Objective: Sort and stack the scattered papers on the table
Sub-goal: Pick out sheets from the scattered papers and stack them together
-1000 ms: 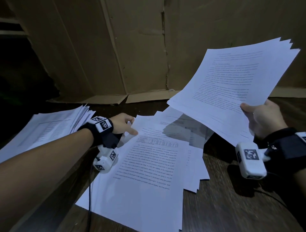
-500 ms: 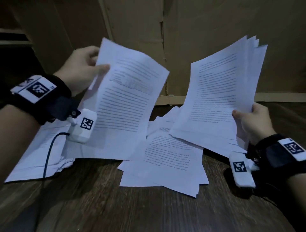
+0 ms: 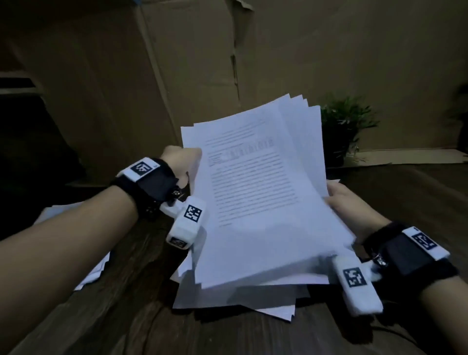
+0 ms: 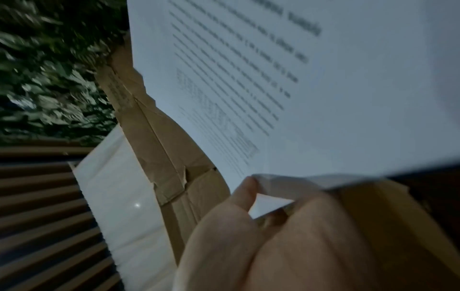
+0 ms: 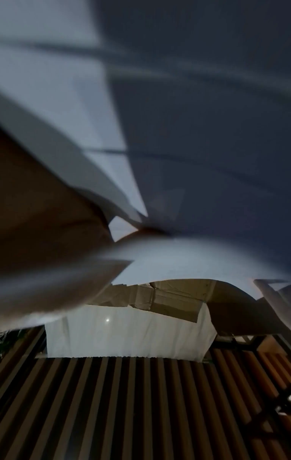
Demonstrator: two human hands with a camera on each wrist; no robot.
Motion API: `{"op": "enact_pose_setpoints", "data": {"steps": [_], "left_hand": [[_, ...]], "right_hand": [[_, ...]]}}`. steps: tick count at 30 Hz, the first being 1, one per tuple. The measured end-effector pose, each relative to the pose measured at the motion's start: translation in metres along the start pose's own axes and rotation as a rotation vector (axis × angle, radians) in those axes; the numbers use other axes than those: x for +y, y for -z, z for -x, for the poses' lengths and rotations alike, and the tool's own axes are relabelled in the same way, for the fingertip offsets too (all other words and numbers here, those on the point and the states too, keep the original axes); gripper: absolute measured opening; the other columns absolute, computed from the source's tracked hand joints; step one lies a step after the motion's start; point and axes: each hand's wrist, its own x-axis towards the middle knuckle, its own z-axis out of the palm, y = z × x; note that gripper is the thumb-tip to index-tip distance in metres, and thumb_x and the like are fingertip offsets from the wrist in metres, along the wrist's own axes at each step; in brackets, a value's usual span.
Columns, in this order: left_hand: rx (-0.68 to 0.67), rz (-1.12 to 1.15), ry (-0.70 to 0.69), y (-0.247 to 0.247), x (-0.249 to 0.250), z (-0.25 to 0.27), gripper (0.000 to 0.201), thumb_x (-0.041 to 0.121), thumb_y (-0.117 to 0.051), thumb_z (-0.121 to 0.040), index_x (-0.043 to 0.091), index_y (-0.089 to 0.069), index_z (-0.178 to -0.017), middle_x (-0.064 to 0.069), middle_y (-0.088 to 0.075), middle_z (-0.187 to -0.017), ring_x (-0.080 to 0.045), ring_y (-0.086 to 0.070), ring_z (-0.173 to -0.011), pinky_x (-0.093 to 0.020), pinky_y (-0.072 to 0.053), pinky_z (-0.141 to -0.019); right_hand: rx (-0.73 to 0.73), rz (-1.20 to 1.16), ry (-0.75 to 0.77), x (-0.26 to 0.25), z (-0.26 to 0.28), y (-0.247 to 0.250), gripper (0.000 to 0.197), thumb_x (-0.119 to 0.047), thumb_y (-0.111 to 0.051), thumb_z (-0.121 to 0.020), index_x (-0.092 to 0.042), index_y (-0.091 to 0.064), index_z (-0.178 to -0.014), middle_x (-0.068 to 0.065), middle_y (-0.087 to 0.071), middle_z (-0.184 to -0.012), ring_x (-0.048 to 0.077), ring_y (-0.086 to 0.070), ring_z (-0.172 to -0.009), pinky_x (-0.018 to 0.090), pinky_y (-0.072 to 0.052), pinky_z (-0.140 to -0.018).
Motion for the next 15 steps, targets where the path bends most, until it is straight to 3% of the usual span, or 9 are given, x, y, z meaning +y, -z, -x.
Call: {"op": "enact_pose_setpoints", "data": {"steps": [1, 2, 4, 6, 8, 10, 11, 12, 15], "left_hand": [[-0.048, 0.025, 0.010, 0.000, -0.002, 0.002, 0.024, 0.008, -0.069, -0.085, 0.001, -0.063, -0.108, -0.011, -0.070, -0.110, -0.027, -0.068, -0.095, -0.036, -0.054, -0.084], [-0.097, 0.054, 0.010, 0.000, -0.003, 0.003, 0.021, 0.007, -0.063, -0.092, 0.002, -0.062, -0.113, -0.010, -0.070, -0.112, -0.025, -0.068, -0.097, -0.034, -0.056, -0.085], [-0.139, 0.078, 0.002, -0.001, -0.007, 0.003, 0.024, 0.007, -0.055, -0.099, 0.003, -0.057, -0.122, -0.009, -0.069, -0.115, -0.024, -0.069, -0.099, -0.031, -0.060, -0.073], [-0.105, 0.089, -0.015, -0.002, -0.011, 0.004, 0.033, 0.008, -0.056, -0.098, 0.003, -0.053, -0.130, -0.010, -0.068, -0.119, -0.026, -0.069, -0.101, -0.034, -0.058, -0.071], [-0.051, 0.087, -0.036, -0.004, -0.012, 0.004, 0.035, 0.008, -0.057, -0.098, 0.003, -0.049, -0.132, -0.011, -0.066, -0.122, -0.028, -0.068, -0.102, -0.038, -0.057, -0.077], [0.021, 0.082, -0.065, -0.010, -0.013, 0.005, 0.029, 0.009, -0.057, -0.098, 0.003, -0.048, -0.125, -0.010, -0.064, -0.119, -0.027, -0.067, -0.100, -0.040, -0.057, -0.080], [0.042, 0.088, -0.078, -0.014, -0.012, 0.007, 0.027, 0.009, -0.058, -0.097, 0.004, -0.046, -0.121, -0.009, -0.064, -0.116, -0.025, -0.067, -0.097, -0.040, -0.057, -0.078], [0.026, 0.098, -0.095, -0.018, -0.011, 0.009, 0.030, 0.010, -0.062, -0.095, 0.005, -0.044, -0.119, -0.008, -0.063, -0.116, -0.024, -0.067, -0.097, -0.040, -0.058, -0.077], [-0.128, 0.116, -0.116, -0.024, -0.007, 0.013, 0.066, 0.016, -0.075, -0.084, 0.006, -0.037, -0.137, -0.008, -0.060, -0.129, -0.023, -0.066, -0.107, -0.043, -0.056, -0.090]], "right_hand": [[-0.013, -0.005, -0.038, 0.002, -0.002, 0.003, 0.038, 0.010, -0.052, -0.093, -0.010, -0.066, -0.122, 0.010, -0.075, -0.110, 0.028, -0.074, -0.095, 0.034, -0.062, -0.071], [-0.030, 0.002, -0.071, 0.001, -0.002, 0.002, 0.039, 0.009, -0.050, -0.095, -0.011, -0.064, -0.126, 0.011, -0.074, -0.114, 0.030, -0.073, -0.099, 0.037, -0.061, -0.072], [-0.031, 0.014, -0.097, 0.001, -0.002, 0.001, 0.038, 0.005, -0.050, -0.098, -0.014, -0.063, -0.128, 0.011, -0.073, -0.118, 0.031, -0.072, -0.103, 0.039, -0.060, -0.076], [0.026, 0.029, -0.099, 0.003, -0.004, 0.000, 0.030, -0.001, -0.049, -0.100, -0.017, -0.068, -0.118, 0.011, -0.073, -0.117, 0.026, -0.073, -0.097, 0.036, -0.059, -0.075], [0.090, -0.021, -0.126, 0.003, -0.005, -0.001, 0.023, -0.027, -0.048, -0.105, -0.021, -0.070, -0.105, 0.005, -0.077, -0.101, 0.017, -0.072, -0.083, 0.028, -0.056, -0.066], [0.035, -0.164, -0.201, 0.002, -0.002, 0.002, 0.044, -0.055, -0.044, -0.098, -0.021, -0.068, -0.112, -0.002, -0.077, -0.089, 0.013, -0.074, -0.078, 0.024, -0.057, -0.059], [-0.009, -0.187, -0.222, 0.002, -0.002, 0.001, 0.047, -0.055, -0.047, -0.095, -0.019, -0.067, -0.119, -0.001, -0.077, -0.097, 0.017, -0.075, -0.086, 0.026, -0.060, -0.064], [-0.046, -0.154, -0.216, 0.001, -0.002, -0.002, 0.041, -0.042, -0.053, -0.094, -0.015, -0.065, -0.124, 0.003, -0.076, -0.107, 0.021, -0.074, -0.095, 0.028, -0.061, -0.071], [-0.056, 0.071, -0.165, 0.001, -0.003, -0.002, 0.035, 0.006, -0.056, -0.091, -0.007, -0.061, -0.123, 0.010, -0.073, -0.118, 0.023, -0.073, -0.099, 0.026, -0.060, -0.074]]}}
